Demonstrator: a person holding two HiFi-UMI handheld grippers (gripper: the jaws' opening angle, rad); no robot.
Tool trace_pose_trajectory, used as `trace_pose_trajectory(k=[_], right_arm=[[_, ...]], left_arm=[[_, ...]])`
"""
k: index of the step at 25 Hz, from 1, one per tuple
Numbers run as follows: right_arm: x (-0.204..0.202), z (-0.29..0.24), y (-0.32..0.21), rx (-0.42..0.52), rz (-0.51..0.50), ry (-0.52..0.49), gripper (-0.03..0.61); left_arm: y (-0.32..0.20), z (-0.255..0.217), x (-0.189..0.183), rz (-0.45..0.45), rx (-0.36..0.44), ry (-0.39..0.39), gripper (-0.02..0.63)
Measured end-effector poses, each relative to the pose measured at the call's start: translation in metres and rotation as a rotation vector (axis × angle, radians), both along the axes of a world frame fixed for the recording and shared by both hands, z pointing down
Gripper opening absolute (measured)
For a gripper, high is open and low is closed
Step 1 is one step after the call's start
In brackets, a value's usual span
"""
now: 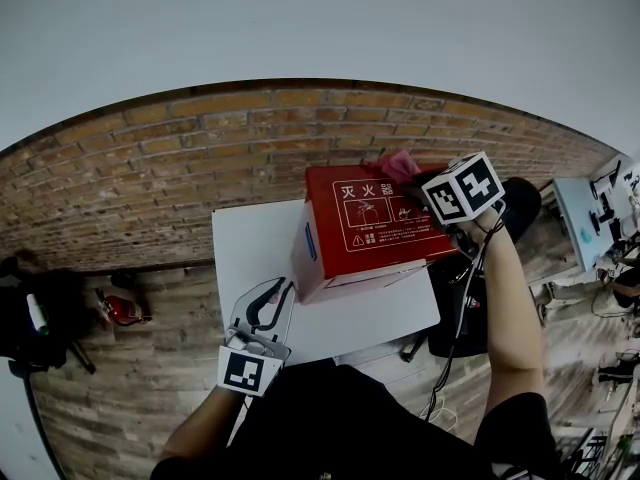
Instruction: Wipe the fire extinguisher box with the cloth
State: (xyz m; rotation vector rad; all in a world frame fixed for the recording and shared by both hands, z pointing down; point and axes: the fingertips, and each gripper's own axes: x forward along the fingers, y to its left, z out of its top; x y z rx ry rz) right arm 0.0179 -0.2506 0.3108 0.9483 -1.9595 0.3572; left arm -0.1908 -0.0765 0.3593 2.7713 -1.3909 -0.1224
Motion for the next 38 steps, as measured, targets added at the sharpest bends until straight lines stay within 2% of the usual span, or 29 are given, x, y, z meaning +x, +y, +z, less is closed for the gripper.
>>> trace_pose_trajectory(k=[21,38], right_arm=[[-0.054,0.0,0.011,-0.014,-0.071,-0.025,0.061],[-0.108,0.0,0.027,-0.023,-0.161,0.002,0.061]], left_arm=[[0.003,0.006,-0.014,0.009,-0.009,0.004,0.066],[0.011,0.008,-0.034,0.005,-0.015,0.023,0.066]])
